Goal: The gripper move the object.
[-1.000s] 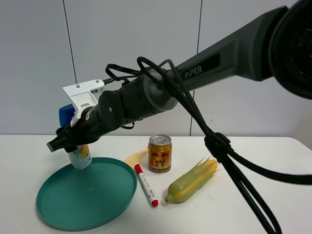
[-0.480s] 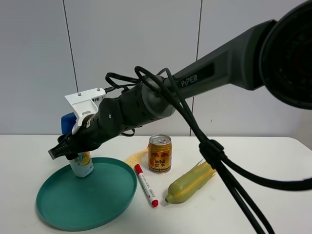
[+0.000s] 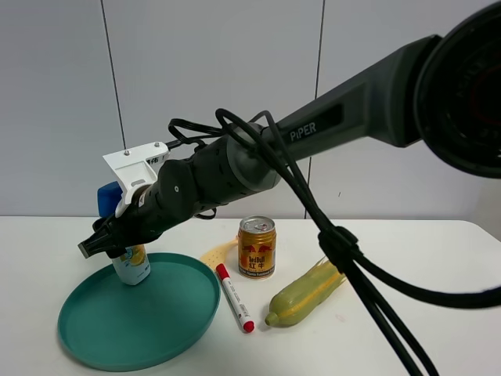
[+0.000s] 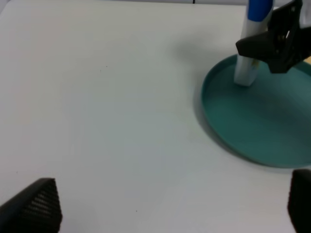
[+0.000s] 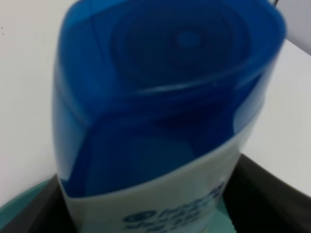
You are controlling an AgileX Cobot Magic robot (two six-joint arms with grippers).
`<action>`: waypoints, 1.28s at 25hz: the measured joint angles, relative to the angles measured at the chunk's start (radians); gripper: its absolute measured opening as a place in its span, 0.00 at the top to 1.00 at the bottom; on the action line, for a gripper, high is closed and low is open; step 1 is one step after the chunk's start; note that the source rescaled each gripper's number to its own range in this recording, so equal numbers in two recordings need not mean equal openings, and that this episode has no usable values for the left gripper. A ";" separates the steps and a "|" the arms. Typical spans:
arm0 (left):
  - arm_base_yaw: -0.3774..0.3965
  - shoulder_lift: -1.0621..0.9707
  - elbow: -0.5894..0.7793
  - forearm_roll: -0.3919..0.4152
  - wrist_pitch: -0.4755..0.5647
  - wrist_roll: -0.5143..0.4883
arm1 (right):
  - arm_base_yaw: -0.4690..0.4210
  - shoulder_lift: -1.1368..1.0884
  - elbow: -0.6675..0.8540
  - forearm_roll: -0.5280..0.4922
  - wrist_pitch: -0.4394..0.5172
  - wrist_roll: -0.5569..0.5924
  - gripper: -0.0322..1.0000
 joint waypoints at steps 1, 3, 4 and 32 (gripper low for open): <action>0.000 0.000 0.000 0.000 0.000 0.000 | 0.000 0.000 0.000 0.000 0.001 0.000 0.92; 0.000 0.000 0.000 0.000 0.000 0.000 | 0.000 0.000 0.000 0.000 0.001 0.000 0.62; 0.000 0.000 0.000 0.000 0.000 0.000 | 0.000 0.000 0.000 -0.001 0.001 0.000 0.45; 0.000 0.000 0.000 0.001 0.000 0.000 | 0.018 -0.488 -0.001 -0.017 0.572 -0.025 0.16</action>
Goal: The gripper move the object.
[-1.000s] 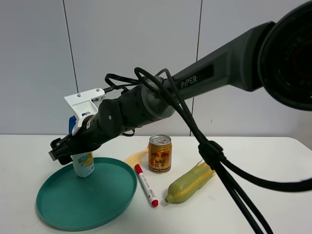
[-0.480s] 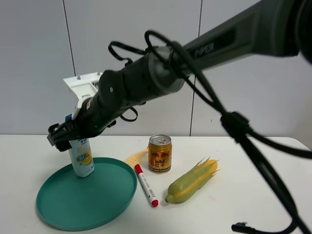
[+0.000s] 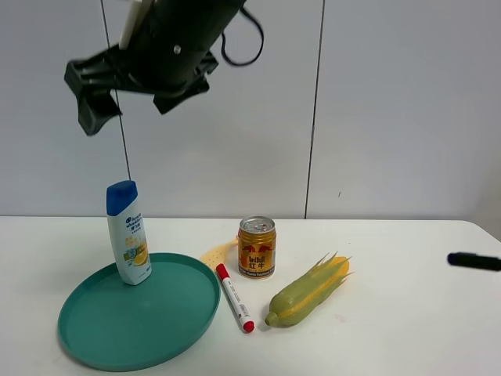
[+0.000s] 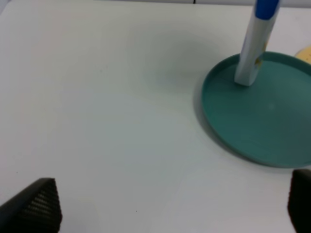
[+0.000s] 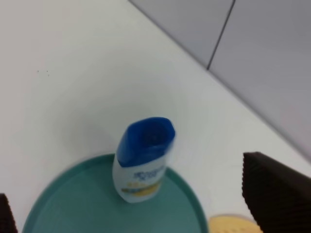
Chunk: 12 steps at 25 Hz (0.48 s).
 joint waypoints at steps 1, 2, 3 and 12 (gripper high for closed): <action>0.000 0.000 0.000 0.000 0.000 0.000 | 0.001 -0.031 0.000 -0.018 0.035 -0.010 0.16; 0.000 0.000 0.000 0.000 0.000 0.000 | 0.001 -0.055 0.000 -0.035 0.073 -0.016 0.16; 0.000 0.000 0.000 0.000 0.000 0.000 | 0.001 -0.082 0.000 -0.059 0.104 -0.017 0.16; 0.000 0.000 0.000 0.000 0.000 0.000 | -0.023 -0.218 -0.002 -0.275 0.358 -0.016 0.15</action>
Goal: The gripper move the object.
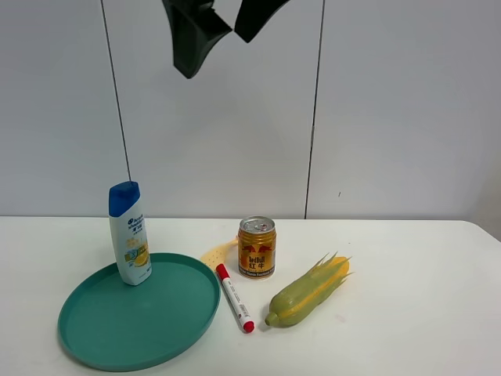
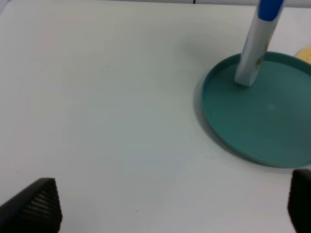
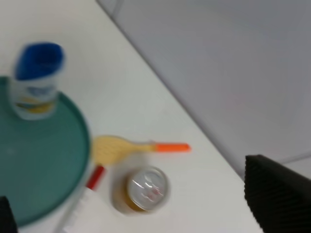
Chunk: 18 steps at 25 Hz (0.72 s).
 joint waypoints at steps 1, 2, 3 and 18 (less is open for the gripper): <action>0.000 0.000 0.000 0.000 0.000 0.000 | -0.016 -0.004 0.000 -0.011 0.009 0.000 0.15; 0.000 0.000 0.000 0.000 0.000 0.000 | -0.031 -0.005 0.000 -0.019 0.016 0.001 0.15; 0.000 0.000 0.000 0.000 0.000 0.000 | -0.051 -0.007 0.000 -0.024 0.030 0.001 0.15; 0.000 0.000 0.000 0.000 0.000 0.000 | -0.422 -0.020 0.000 -0.021 0.237 0.071 0.15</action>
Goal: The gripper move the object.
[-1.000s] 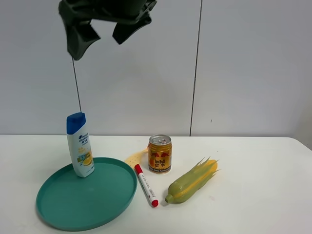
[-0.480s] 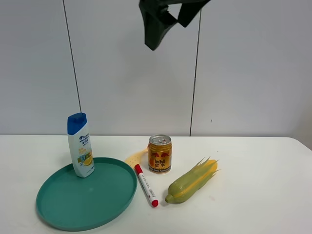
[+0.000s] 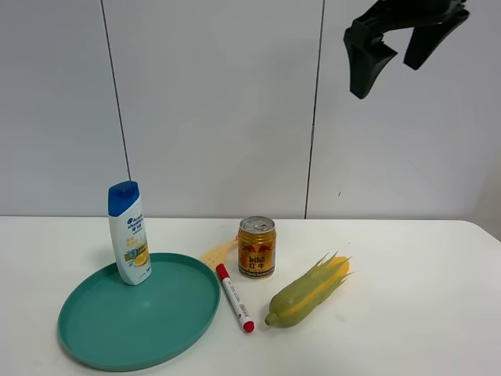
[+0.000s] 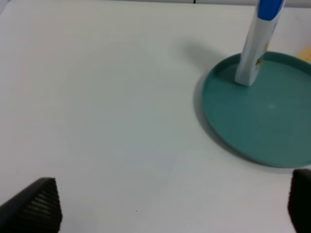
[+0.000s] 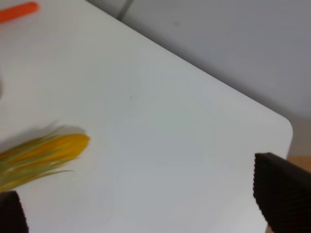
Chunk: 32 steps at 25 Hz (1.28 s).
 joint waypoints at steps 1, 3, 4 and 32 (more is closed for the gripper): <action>0.000 0.000 0.000 0.000 0.000 0.000 | -0.023 -0.005 0.000 0.000 0.000 0.006 0.15; 0.000 0.000 0.000 0.000 0.000 0.000 | -0.078 -0.019 0.000 0.004 0.000 0.010 0.15; 0.000 0.000 0.000 0.000 0.000 0.000 | -0.107 -0.026 0.000 0.009 0.000 0.013 0.15; 0.000 0.000 0.000 0.000 0.000 0.000 | -0.617 -0.893 0.876 0.171 -0.094 0.017 0.15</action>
